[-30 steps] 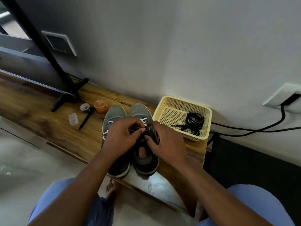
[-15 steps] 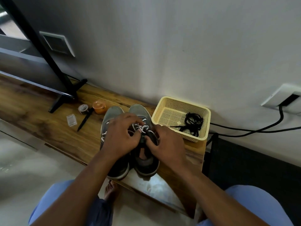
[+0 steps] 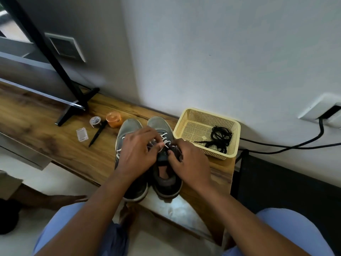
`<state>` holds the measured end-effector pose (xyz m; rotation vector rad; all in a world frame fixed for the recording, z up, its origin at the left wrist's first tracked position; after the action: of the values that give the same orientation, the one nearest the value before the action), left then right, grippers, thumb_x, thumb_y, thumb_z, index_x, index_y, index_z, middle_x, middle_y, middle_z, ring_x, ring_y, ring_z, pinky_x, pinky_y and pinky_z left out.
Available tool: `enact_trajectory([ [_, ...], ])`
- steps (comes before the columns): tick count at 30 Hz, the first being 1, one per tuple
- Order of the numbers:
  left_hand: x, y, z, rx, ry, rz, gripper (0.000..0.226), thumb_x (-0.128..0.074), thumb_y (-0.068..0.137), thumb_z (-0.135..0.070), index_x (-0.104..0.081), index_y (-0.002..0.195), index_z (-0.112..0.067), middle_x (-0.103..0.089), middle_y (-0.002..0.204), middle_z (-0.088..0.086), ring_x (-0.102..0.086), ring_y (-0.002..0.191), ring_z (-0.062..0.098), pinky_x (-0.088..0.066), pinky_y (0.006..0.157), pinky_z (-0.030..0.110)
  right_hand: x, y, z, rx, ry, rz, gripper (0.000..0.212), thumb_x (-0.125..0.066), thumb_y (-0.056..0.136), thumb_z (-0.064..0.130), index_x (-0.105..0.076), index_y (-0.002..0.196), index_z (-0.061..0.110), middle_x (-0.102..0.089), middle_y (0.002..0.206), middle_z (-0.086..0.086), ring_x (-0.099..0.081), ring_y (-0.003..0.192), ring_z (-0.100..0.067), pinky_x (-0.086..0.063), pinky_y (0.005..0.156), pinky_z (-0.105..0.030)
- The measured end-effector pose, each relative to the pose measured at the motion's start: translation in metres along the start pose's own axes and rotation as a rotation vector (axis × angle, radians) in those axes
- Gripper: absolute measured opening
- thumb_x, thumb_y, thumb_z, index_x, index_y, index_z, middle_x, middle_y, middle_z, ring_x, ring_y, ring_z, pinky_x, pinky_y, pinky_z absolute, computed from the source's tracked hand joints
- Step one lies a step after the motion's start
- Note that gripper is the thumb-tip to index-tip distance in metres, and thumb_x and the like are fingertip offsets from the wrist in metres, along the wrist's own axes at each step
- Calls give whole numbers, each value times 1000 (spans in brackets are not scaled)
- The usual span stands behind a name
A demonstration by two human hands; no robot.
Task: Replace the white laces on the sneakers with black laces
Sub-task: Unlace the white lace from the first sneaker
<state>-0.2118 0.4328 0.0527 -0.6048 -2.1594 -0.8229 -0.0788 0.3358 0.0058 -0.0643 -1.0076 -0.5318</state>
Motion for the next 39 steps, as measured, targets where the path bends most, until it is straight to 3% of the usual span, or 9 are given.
enact_trajectory([
  [2, 7, 1, 9, 95, 17, -86, 13, -78, 87, -24, -67, 86, -30, -66, 93, -19, -57, 77, -5, -48, 72, 27, 0, 0, 0, -6, -14, -7, 32, -52, 93, 51, -61, 114, 29, -68, 104, 5, -65, 97, -25, -52, 68, -38],
  [7, 24, -5, 34, 359, 38, -262, 11, -71, 91, -25, -62, 87, -30, -64, 90, -19, -58, 83, 4, -41, 78, 34, 1, 1, -4, -31, 0, -13, 36, -49, 90, 52, -62, 112, 27, -67, 101, 5, -65, 95, -24, -54, 70, -39],
  [12, 8, 0, 8, 85, -22, -40, 18, -73, 87, -35, -75, 105, -32, -69, 113, -18, -59, 112, 7, -46, 103, 47, 4, 1, -6, -39, 37, -49, 36, -52, 88, 54, -66, 110, 30, -70, 99, 6, -67, 92, -23, -52, 67, -36],
  [15, -4, -2, -7, -19, 49, 86, 19, -75, 82, -45, -78, 96, -32, -70, 109, -17, -62, 115, 15, -44, 101, 54, 4, 1, -4, -21, 44, -46, 41, -49, 89, 61, -66, 110, 30, -70, 98, 6, -67, 90, -22, -51, 65, -36],
  [23, -8, -2, -11, -13, 66, 123, 12, -82, 85, -28, -72, 91, -28, -66, 104, -17, -63, 103, 14, -46, 96, 53, 3, 1, -2, -12, -5, -21, 38, -49, 90, 56, -63, 112, 27, -69, 100, 4, -66, 94, -24, -54, 69, -40],
  [28, 5, -1, 2, 120, -53, -59, 14, -71, 92, -11, -63, 93, -22, -64, 98, -12, -63, 87, 11, -55, 82, 50, 2, 1, 0, -8, -12, -30, 35, -52, 91, 51, -63, 113, 27, -70, 101, 3, -67, 94, -26, -55, 70, -40],
  [33, 8, -3, 4, 197, -16, -140, 16, -72, 90, -14, -62, 91, -27, -65, 93, -15, -60, 87, 11, -52, 86, 52, 3, 1, 0, -8, 13, -39, 34, -52, 90, 51, -63, 112, 28, -70, 100, 5, -66, 92, -23, -54, 69, -39],
  [36, 2, -2, -8, 68, -30, -37, 10, -74, 85, -26, -69, 93, -28, -67, 95, -18, -59, 97, 10, -48, 95, 53, 7, 0, -4, -19, 33, -74, 30, -57, 91, 51, -66, 111, 29, -71, 97, 6, -67, 90, -22, -52, 66, -36],
  [39, -9, -3, -15, -10, 35, 104, 17, -76, 84, -37, -71, 98, -30, -68, 99, -18, -62, 103, 13, -45, 99, 51, 8, -1, -2, -3, 31, -70, 38, -51, 92, 59, -65, 106, 27, -70, 91, 4, -67, 85, -23, -53, 64, -39],
])
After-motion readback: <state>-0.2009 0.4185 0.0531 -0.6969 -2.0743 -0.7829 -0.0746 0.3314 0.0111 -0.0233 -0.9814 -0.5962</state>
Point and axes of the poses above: each hand's wrist, its own y-axis towards the middle knuckle, its own x-axis out of the back of the hand, z = x × y, the point moved 8 cm from there along y, towards the middle knuckle
